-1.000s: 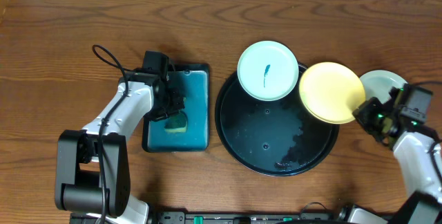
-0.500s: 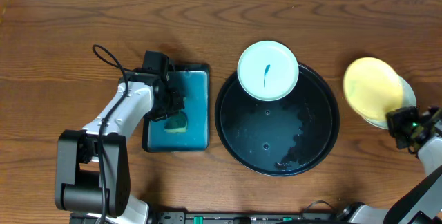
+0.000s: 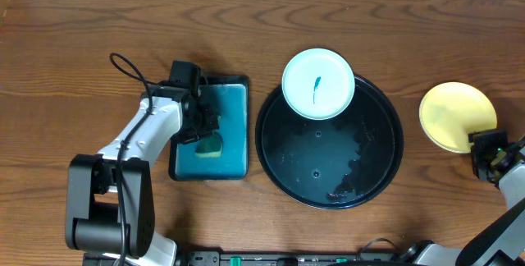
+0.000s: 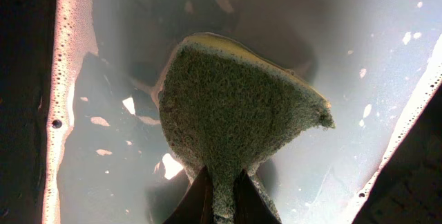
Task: Clean dirty plates on tray and stack at the side
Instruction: 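Release the yellow plate and move the right gripper to the pale blue plate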
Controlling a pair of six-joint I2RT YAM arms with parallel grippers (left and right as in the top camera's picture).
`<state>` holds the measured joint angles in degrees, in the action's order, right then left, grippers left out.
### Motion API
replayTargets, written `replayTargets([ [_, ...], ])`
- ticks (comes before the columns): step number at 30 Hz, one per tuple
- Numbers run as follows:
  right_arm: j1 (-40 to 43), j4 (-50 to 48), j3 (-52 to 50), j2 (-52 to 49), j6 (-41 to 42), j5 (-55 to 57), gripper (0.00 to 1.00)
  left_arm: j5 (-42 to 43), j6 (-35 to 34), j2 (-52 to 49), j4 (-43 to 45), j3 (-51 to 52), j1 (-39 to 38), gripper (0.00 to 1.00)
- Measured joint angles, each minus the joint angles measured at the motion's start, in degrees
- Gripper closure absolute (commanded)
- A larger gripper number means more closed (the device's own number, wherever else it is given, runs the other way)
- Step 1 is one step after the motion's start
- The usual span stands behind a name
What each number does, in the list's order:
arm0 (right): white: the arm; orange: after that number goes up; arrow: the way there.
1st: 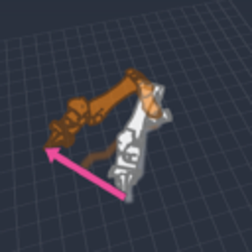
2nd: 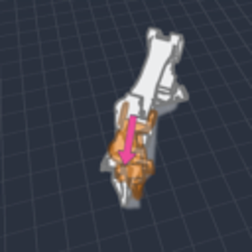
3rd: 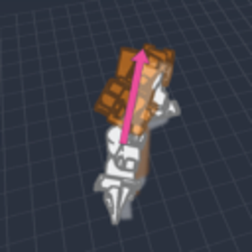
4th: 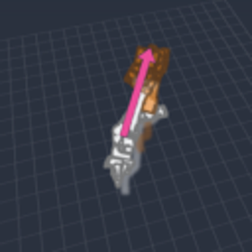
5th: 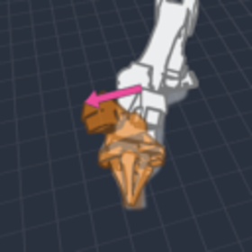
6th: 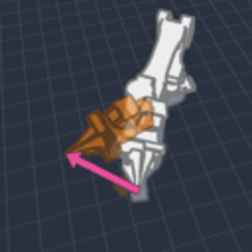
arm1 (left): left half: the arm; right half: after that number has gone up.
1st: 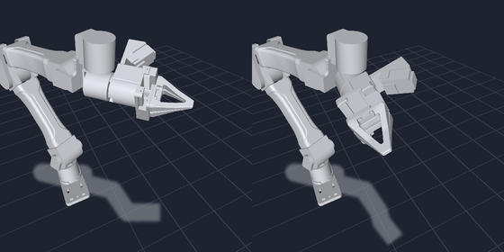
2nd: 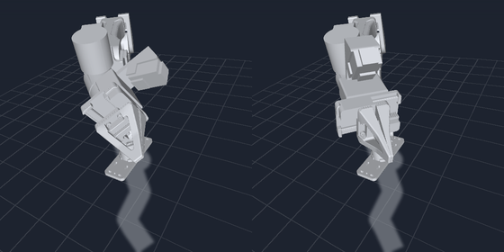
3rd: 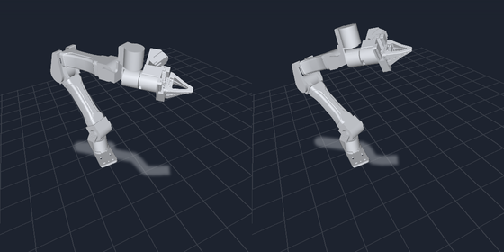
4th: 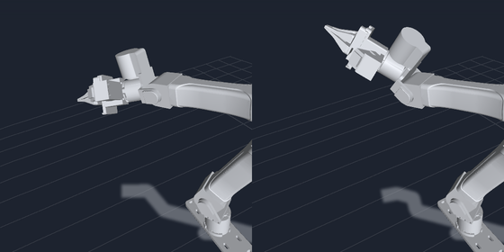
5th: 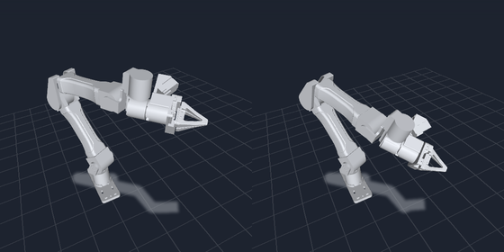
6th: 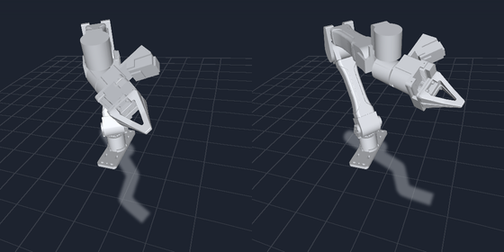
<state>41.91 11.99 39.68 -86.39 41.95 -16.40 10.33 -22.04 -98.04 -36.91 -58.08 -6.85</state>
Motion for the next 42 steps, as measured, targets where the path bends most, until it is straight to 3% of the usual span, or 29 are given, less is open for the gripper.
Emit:
replayTargets([
  [9, -6.5, -9.9, 0.1, 0.0, -6.4, -9.1, 0.43, 0.0, 0.0, 0.0, 0.0, 0.0, 0.0, 0.93],
  [15, -19.1, -13.1, 0.3, 0.0, -17.4, -13.2, 0.32, 0.0, 0.0, 0.0, 0.0, 0.0, 0.0, 0.93],
  [21, -31.8, -13.2, 0.3, -0.2, -25.5, -9.2, 0.3, 0.0, 0.0, 0.0, 0.0, 0.0, 0.0, 0.93],
  [30, -41.5, -19.6, 0.3, -6.1, -28.1, -3.9, 0.3, 0.0, 0.0, 0.0, 0.0, 0.0, 0.0, 0.92],
  [37, -45.5, -28.0, 0.4, -13.3, -28.7, -2.9, 0.42, 0.0, 0.0, 0.0, 0.0, 0.0, 0.0, 0.92],
  [42, -46.4, -33.0, 0.5, -16.8, -27.0, -1.3, 0.6, 0.0, 0.0, 0.0, -0.1, 0.0, 0.0, 0.93],
])
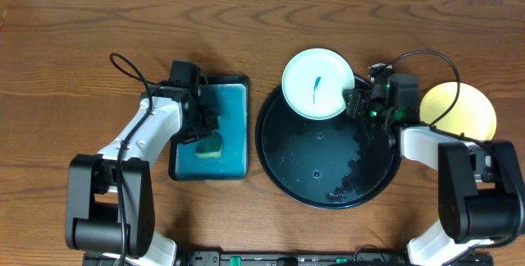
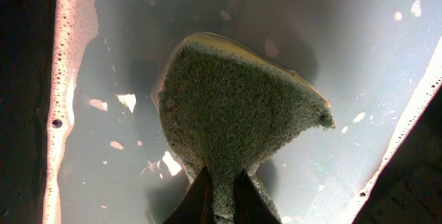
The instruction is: Clean dirty plates on tray and stack at the side
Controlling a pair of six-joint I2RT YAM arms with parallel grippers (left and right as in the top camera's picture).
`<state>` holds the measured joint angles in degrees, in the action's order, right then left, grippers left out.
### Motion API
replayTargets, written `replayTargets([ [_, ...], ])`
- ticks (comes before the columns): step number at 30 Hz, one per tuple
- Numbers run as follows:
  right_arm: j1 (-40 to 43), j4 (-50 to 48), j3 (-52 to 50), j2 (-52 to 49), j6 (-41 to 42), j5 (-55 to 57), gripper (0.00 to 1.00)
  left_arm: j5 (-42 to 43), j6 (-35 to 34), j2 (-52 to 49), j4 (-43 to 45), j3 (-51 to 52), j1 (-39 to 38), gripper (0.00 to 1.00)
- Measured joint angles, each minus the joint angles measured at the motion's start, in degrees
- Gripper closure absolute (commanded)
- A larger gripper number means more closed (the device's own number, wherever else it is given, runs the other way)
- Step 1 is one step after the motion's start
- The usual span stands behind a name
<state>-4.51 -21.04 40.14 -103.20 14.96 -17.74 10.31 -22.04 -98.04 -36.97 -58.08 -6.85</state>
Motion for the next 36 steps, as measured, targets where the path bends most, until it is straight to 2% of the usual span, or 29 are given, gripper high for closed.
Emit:
replayTargets([
  [3, -0.1, -0.8, 0.0, -1.4, 1.7, 0.9, 0.67, 0.0, 0.0, 0.0, 0.0, 0.0, 0.0, 0.93],
  [4, -0.1, -0.7, 0.0, -1.5, 2.0, 0.9, 0.74, 0.0, 0.0, 0.0, 0.0, 0.0, 0.0, 0.93],
  [10, -0.1, -0.6, 0.0, -1.6, 3.2, -0.1, 0.91, 0.0, 0.0, 0.0, 0.0, 0.0, 0.0, 0.93],
  [14, -0.1, 0.1, 0.0, -1.6, 3.6, -2.0, 0.99, 0.0, 0.0, 0.0, 0.0, 0.0, 0.0, 0.93],
  [23, -0.1, 4.5, 0.3, -1.3, 3.7, -8.6, 0.99, 0.0, 0.0, 0.0, 0.0, 0.0, 0.0, 0.93],
  [29, -0.1, 17.9, 0.4, 3.8, 2.4, -10.2, 0.99, 0.0, 0.0, 0.0, 0.0, 0.0, 0.0, 0.92],
  [36, -0.1, 33.6, 0.3, 14.0, 1.3, -5.0, 0.99, 0.0, 0.0, 0.0, -0.1, 0.0, 0.0, 0.93],
])
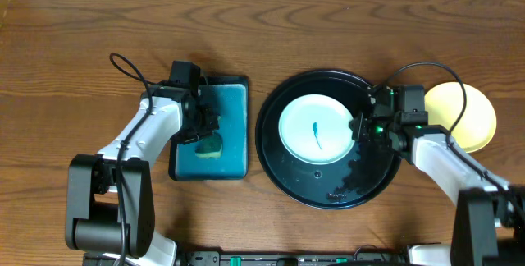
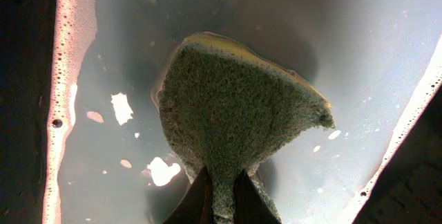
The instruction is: Clean dirty plates on tray and stack at the side
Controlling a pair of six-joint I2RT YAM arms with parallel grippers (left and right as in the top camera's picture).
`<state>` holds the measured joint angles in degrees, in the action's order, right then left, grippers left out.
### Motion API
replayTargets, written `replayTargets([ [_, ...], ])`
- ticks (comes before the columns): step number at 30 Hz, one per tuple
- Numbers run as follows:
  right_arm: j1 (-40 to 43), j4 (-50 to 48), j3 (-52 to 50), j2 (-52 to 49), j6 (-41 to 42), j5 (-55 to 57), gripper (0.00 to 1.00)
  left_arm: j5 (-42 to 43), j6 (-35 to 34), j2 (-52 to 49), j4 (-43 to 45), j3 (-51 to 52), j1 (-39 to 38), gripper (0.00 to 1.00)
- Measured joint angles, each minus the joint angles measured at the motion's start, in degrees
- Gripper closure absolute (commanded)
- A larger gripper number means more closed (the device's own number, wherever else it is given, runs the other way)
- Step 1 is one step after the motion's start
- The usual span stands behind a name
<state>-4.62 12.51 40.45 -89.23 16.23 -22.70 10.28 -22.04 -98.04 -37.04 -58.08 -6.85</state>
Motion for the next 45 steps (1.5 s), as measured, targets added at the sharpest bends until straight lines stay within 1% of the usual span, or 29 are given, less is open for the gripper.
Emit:
replayTargets([
  [3, 0.0, 4.4, 0.0, 2.1, -0.2, 2.8, 0.99, 0.0, 0.0, 0.0, 0.0, 0.0, 0.0, 0.93],
  [8, 0.0, 9.1, 0.0, 2.2, -0.2, 7.2, 0.99, 0.0, 0.9, 0.0, 0.0, 0.0, 0.0, 0.93],
  [11, 0.0, 9.5, 0.0, 2.0, -0.2, 9.4, 0.99, 0.0, 2.5, 0.9, 0.0, 0.0, 0.0, 0.93],
  [18, -0.6, 9.4, 0.0, 1.6, -0.2, 10.9, 0.99, 0.0, 6.3, 11.5, -0.1, 0.5, 0.0, 0.93],
  [22, -2.2, 8.8, 0.0, 1.5, -0.3, 11.2, 0.99, 0.0, 7.1, 13.6, -0.1, 0.5, 0.0, 0.92],
  [28, -3.6, 7.7, 0.0, 1.5, -0.9, 11.5, 0.99, 0.0, 7.3, 11.4, 0.5, 0.9, 0.0, 0.93],
  [36, -3.7, 7.7, 0.0, 1.5, -1.0, 11.5, 0.99, 0.0, 7.3, 6.3, 3.3, 4.0, 0.0, 0.93],
  [45, -3.7, 7.7, 0.0, 1.5, -1.0, 11.5, 0.99, 0.1, 7.3, 1.0, 5.5, 4.3, 0.0, 0.93],
])
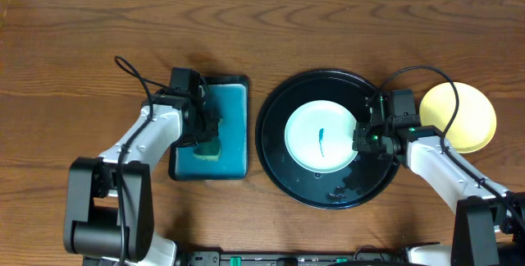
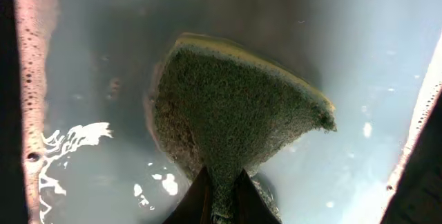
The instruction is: Clean dirty plates on tray and stack at the side
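Observation:
A white plate (image 1: 322,135) with a blue smear lies flat in the middle of the round black tray (image 1: 283,167). My right gripper (image 1: 362,139) is at the plate's right rim, shut on it. A clean yellow plate (image 1: 459,116) rests on the table to the right of the tray. My left gripper (image 1: 205,131) is shut on a green-and-yellow sponge (image 1: 210,146) inside the basin of bluish water (image 1: 234,114). In the left wrist view the sponge (image 2: 238,106) fans out from my pinched gripper (image 2: 221,177), partly dipped in the water.
Foam lines the basin's left wall (image 2: 31,79). Water droplets and a puddle (image 1: 349,180) sit on the tray's near right part. The basin stands just left of the tray. Brown wooden table (image 1: 66,52) surrounds everything.
The white plate and my right gripper on its rim have shifted slightly right and nearer on the tray. My left gripper with the sponge has moved a little in the basin; the water ripples.
The white plate first sat on the tray's far rim, with my right gripper out by the yellow plate. Then the gripper was at the white plate's right edge. Later the plate lay in the tray's middle, and it stays there. My left gripper held the sponge in the basin throughout.

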Controlling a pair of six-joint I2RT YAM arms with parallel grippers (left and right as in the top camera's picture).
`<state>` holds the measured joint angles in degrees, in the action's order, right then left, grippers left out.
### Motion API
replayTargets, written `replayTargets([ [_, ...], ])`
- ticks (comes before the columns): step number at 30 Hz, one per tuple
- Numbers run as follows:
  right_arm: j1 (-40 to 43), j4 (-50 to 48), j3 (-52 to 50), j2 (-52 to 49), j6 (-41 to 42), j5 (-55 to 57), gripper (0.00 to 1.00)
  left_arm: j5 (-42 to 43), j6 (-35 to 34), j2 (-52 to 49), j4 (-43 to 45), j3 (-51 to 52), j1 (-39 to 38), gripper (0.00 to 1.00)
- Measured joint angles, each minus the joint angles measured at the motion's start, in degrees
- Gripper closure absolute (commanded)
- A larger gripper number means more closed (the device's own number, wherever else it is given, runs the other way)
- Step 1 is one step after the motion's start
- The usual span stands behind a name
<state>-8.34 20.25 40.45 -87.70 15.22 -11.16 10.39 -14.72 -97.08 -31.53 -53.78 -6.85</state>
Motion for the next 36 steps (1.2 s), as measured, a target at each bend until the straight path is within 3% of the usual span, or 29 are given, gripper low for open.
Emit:
replayTargets([
  [16, 0.0, 0.0, 0.0, 0.0, 0.0, 0.0, 0.99, 1.9, 0.0, -0.4, -0.1, -0.5, 0.2, 0.93],
  [29, 0.0, 0.0, 0.0, 0.0, 0.0, 0.0, 0.99, 4.0, 1.8, 15.6, 0.5, 0.3, 0.2, 0.93],
  [36, 0.0, 0.0, 0.0, 0.0, 0.0, 0.0, 0.99, 12.0, 6.3, 18.3, 0.8, 0.3, 2.6, 0.93],
])
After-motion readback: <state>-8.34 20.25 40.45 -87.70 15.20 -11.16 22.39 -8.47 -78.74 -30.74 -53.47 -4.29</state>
